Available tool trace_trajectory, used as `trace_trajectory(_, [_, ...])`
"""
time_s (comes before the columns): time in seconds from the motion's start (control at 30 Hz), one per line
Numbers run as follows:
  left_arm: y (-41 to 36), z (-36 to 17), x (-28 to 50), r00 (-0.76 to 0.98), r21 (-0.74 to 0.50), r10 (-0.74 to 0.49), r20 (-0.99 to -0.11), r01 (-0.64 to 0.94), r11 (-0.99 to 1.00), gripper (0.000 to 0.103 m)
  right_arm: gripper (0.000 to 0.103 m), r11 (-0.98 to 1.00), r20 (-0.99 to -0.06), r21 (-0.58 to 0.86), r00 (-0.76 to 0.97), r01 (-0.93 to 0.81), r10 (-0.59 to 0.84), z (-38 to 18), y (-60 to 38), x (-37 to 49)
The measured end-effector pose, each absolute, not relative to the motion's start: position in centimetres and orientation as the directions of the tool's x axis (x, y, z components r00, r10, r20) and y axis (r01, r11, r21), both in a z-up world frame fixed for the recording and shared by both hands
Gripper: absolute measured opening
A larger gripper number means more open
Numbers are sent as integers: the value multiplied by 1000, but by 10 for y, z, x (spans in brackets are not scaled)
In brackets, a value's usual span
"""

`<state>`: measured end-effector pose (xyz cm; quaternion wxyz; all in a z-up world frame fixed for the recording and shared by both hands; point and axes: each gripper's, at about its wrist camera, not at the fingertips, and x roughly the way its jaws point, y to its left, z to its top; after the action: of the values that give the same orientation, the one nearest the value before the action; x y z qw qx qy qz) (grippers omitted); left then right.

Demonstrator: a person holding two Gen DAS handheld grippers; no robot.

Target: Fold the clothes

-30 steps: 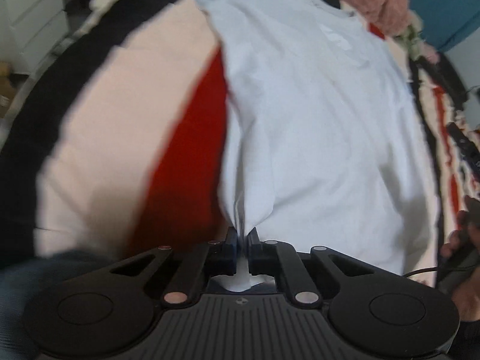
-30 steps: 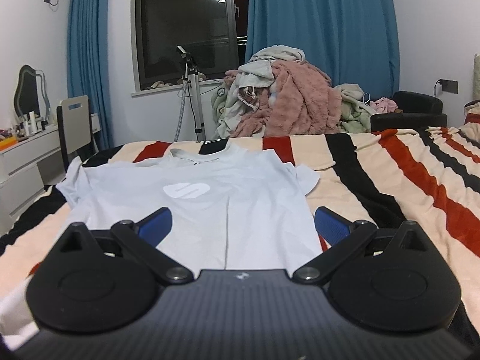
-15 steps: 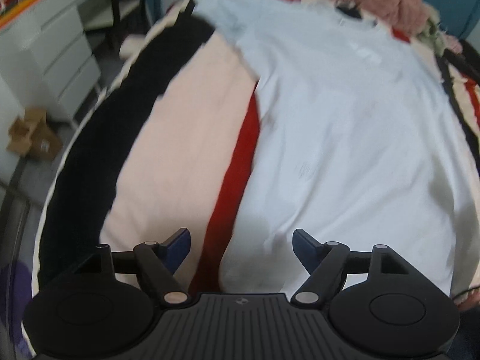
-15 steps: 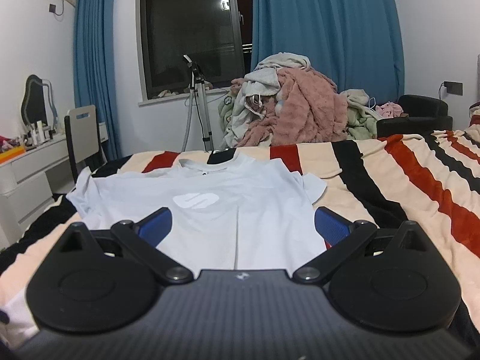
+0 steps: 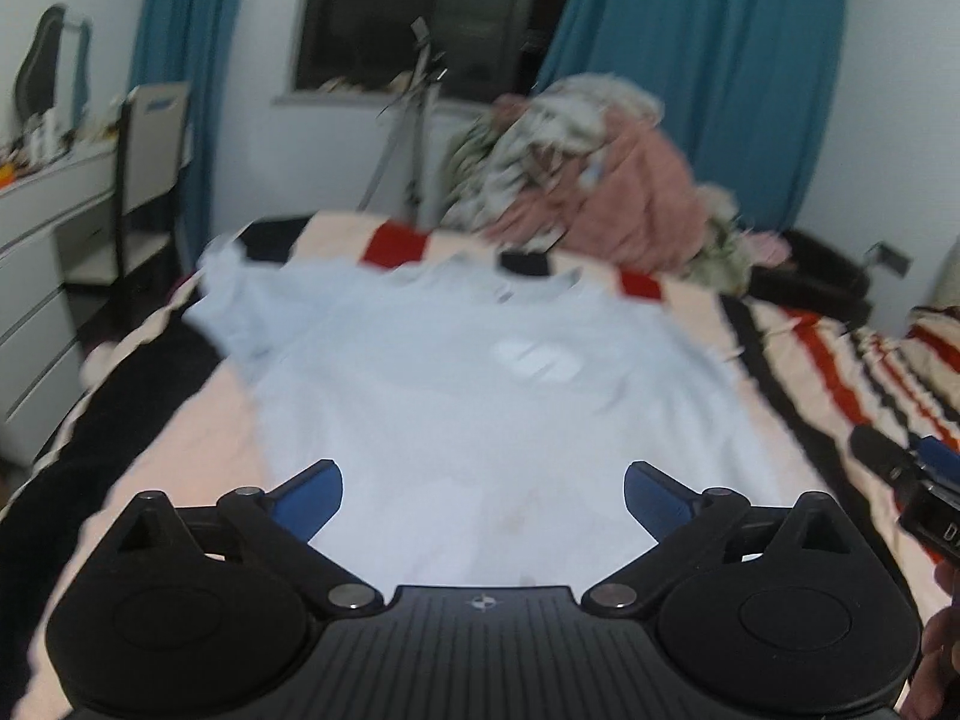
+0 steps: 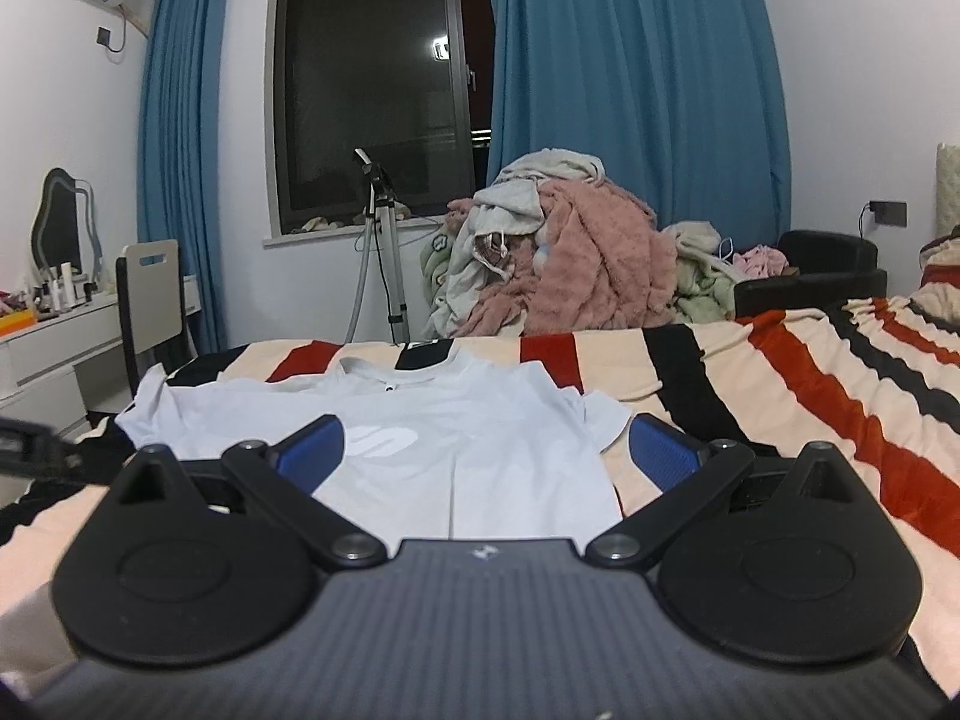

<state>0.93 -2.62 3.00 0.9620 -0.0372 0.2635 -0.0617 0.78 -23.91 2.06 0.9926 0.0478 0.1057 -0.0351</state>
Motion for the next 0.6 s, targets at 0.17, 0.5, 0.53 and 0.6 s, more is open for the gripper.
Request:
trace_trajectory(0.17, [-34,0,17,877,-47,-112,-468,102,994,102,103,995,-221,73,974,73,-55,14,-237,15])
trace_trajectory(0.5, [-12,-20,25,868,-96,-103,-487,64,993,102,103,994,-249,82,967,74,-51,6,-233,30])
trace_trajectory(0.53, [-10,-20,24,866,-101,-106,-488,65,993,102,103,994,-253,83,966,76,-52,5,-233,31])
trace_trajectory(0.6, [-8,-21,23,866,-105,-110,-489,67,992,102,103,993,-256,86,965,79,-54,4,-234,31])
